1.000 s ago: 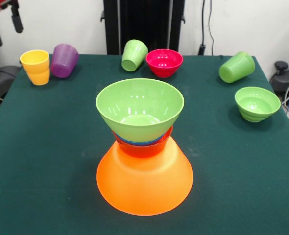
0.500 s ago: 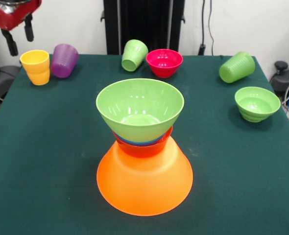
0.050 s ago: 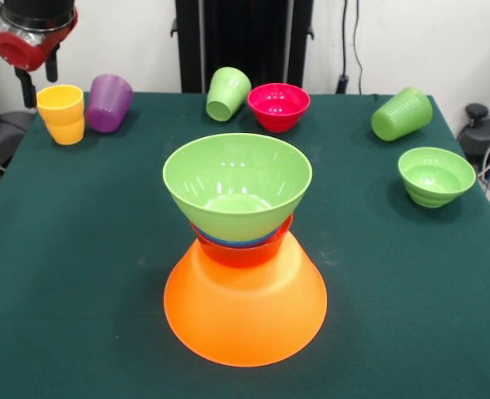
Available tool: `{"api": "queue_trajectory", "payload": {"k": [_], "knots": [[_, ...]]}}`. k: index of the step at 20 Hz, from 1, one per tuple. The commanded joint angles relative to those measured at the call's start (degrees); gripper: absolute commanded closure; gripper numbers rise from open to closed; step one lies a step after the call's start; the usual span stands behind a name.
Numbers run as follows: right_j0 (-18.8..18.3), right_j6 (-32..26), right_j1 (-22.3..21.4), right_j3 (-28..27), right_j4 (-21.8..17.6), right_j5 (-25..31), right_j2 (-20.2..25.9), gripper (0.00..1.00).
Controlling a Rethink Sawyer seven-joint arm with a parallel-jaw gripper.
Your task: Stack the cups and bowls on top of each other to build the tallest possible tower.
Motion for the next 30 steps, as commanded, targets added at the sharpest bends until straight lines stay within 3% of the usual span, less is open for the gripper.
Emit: {"api": "queue_trajectory", "payload": {"k": [1,8,15,22,30], "knots": [[0.95,-3.96,4.49,-1.51,-6.53,-0.19,-1.87,0.0],[1.92,-2.88,6.63,-3.27,-9.46,-0.07,-2.85,0.0],[-2.53,-4.58,8.92,-2.32,-3.3,-1.41,0.1,0.0],[-6.44,-7.6,10.18,-0.87,-1.24,-1.17,1.81,0.0],[-6.55,-7.11,11.06,-0.93,-4.61,-2.5,1.57,0.0]]}}
